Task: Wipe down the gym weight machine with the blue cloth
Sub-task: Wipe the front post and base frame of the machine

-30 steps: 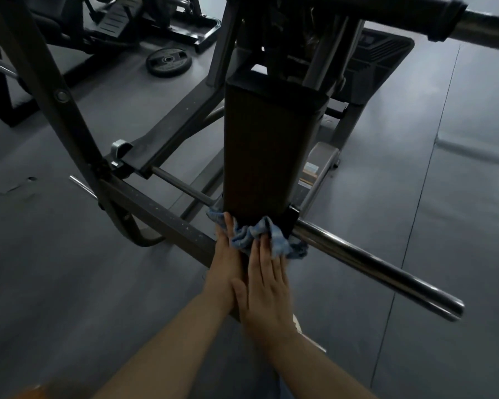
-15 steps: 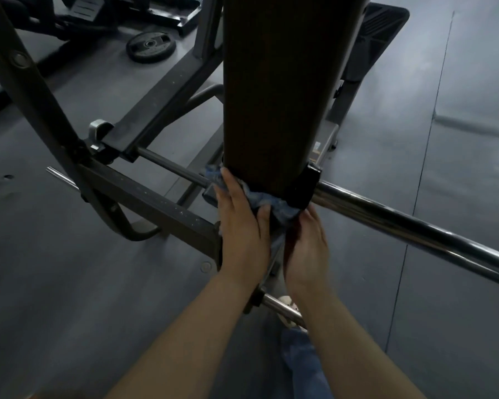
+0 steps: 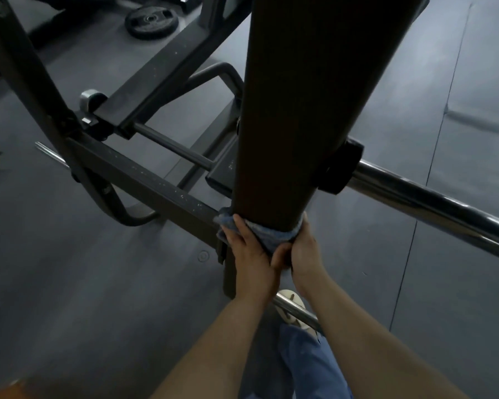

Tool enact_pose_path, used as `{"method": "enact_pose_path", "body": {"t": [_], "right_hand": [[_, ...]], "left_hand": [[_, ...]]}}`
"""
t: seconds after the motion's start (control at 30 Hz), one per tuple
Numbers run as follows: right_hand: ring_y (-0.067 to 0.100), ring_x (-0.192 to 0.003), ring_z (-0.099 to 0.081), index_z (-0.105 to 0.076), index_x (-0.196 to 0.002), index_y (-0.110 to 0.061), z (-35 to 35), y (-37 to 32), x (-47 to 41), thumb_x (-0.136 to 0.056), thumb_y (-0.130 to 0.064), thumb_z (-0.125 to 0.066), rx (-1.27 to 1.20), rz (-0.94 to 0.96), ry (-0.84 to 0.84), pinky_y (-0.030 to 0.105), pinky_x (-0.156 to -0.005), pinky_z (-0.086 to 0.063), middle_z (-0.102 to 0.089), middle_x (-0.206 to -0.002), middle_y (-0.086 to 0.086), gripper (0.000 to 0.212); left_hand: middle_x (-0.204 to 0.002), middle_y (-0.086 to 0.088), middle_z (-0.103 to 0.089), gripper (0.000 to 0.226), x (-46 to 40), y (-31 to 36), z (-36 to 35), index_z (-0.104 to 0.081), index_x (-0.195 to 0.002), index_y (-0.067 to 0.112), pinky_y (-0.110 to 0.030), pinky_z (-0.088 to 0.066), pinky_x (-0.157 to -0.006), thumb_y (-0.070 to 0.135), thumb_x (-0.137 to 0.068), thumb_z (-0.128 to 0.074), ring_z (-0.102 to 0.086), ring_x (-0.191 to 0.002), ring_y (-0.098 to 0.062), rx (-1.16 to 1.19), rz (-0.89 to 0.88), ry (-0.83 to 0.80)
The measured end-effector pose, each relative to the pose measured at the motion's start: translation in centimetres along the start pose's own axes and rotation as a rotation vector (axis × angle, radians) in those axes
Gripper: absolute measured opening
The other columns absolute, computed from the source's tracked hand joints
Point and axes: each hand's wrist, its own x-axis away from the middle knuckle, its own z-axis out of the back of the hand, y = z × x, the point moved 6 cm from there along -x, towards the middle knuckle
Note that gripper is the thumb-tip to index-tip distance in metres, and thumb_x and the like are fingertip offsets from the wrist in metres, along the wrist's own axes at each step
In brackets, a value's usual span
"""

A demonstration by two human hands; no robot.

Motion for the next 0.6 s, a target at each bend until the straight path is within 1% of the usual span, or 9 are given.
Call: {"method": "enact_pose_path", "body": {"t": [0.1, 0.17, 0.23, 0.3, 0.37, 0.43, 0.47, 0.53, 0.6], "right_hand": [[0.021, -0.076, -0.059, -0.061, -0.094, -0.015, 0.4, 1.5, -0.2, -0.099, -0.044, -0.033, -0.003, -0.104, 0.038, 0.024, -0.065, -0.045, -0.066, -0.097, 0.017, 0.041], [0.012, -0.071, -0.056, -0.060, -0.091, -0.019, 0.5, 1.1, -0.4, -0.100, -0.039, -0.036, -0.044, -0.066, 0.046, 0.023, -0.060, -0.044, -0.061, -0.079, 0.003, 0.033], [0.009, -0.068, -0.059, -0.060, -0.086, -0.024, 0.7, 0.2, -0.3, -0.100, -0.033, -0.036, -0.079, -0.007, 0.036, 0.022, -0.058, -0.044, -0.063, -0.071, -0.002, 0.029], [0.007, -0.069, -0.064, -0.062, -0.088, -0.025, 0.8, -1.5, -0.3, -0.100, -0.029, -0.036, -0.133, 0.085, -0.013, 0.019, -0.060, -0.048, -0.068, -0.067, -0.007, 0.028], [0.005, -0.069, -0.065, -0.061, -0.086, -0.023, 0.9, -3.3, -0.3, -0.100, -0.026, -0.036, -0.229, 0.174, -0.035, 0.018, -0.061, -0.051, -0.069, -0.065, -0.011, 0.029], [-0.001, -0.066, -0.065, -0.061, -0.086, -0.022, 1.2, -4.5, -0.4, -0.100, -0.024, -0.036, -0.290, 0.249, -0.017, 0.014, -0.060, -0.050, -0.069, -0.067, -0.014, 0.029], [-0.003, -0.066, -0.064, -0.060, -0.087, -0.023, 1.1, -4.5, -0.6, -0.101, -0.025, -0.035, -0.282, 0.273, -0.002, 0.012, -0.059, -0.049, -0.069, -0.070, -0.015, 0.029], [-0.004, -0.072, -0.059, -0.059, -0.098, -0.021, 0.7, -3.7, -0.6, -0.102, -0.032, -0.029, -0.197, 0.275, 0.026, 0.009, -0.058, -0.046, -0.065, -0.083, -0.014, 0.032], [-0.007, -0.085, -0.053, -0.050, -0.124, -0.022, 0.2, -2.1, -0.7, -0.101, -0.039, -0.021, -0.118, 0.265, 0.067, 0.004, -0.057, -0.045, -0.059, -0.109, -0.012, 0.041]], "left_hand": [[-0.155, -0.013, 0.018, 0.097, 0.5, -1.6, -0.3, 0.032, -0.130, 0.028, -0.031, -0.011, -0.113, 0.034, -0.090, -0.056, 0.006, -0.144, -0.025, 0.027, 0.096, -0.023], [-0.156, -0.014, 0.014, 0.093, 0.6, -0.9, -0.2, 0.029, -0.133, 0.025, -0.027, -0.010, -0.113, 0.029, -0.092, -0.054, 0.005, -0.145, -0.020, 0.055, 0.066, 0.007], [-0.156, -0.010, 0.015, 0.086, 0.5, 1.0, 0.4, 0.027, -0.129, 0.034, -0.022, -0.006, -0.112, 0.031, -0.092, -0.051, 0.008, -0.141, -0.008, 0.099, -0.022, 0.041], [-0.157, -0.005, 0.014, 0.086, 0.2, 3.8, 1.5, 0.026, -0.126, 0.044, -0.023, -0.004, -0.114, 0.041, -0.088, -0.050, 0.009, -0.142, -0.008, 0.127, -0.155, 0.080], [-0.155, 0.014, 0.000, 0.101, -0.4, 6.2, 3.3, 0.024, -0.129, 0.052, -0.017, -0.010, -0.112, 0.041, -0.079, -0.064, -0.002, -0.141, 0.001, 0.245, -0.220, 0.119], [-0.138, 0.036, -0.017, 0.122, -1.4, 6.6, 4.9, 0.021, -0.137, 0.044, -0.005, -0.019, -0.106, 0.038, -0.063, -0.077, -0.018, -0.126, 0.024, 0.347, -0.212, 0.154], [-0.135, 0.038, -0.021, 0.126, -2.0, 6.5, 5.6, 0.014, -0.143, 0.036, -0.005, -0.023, -0.105, 0.037, -0.059, -0.079, -0.022, -0.122, 0.027, 0.346, -0.222, 0.161], [-0.139, 0.026, -0.031, 0.111, -2.8, 6.0, 6.0, -0.010, -0.147, 0.030, -0.013, -0.030, -0.108, 0.035, -0.061, -0.080, -0.030, -0.127, 0.015, 0.318, -0.244, 0.129], [-0.133, 0.024, -0.038, 0.094, -3.1, 4.9, 5.6, -0.023, -0.141, 0.030, -0.014, -0.036, -0.105, 0.036, -0.065, -0.077, -0.036, -0.127, 0.007, 0.317, -0.217, 0.062]]}}
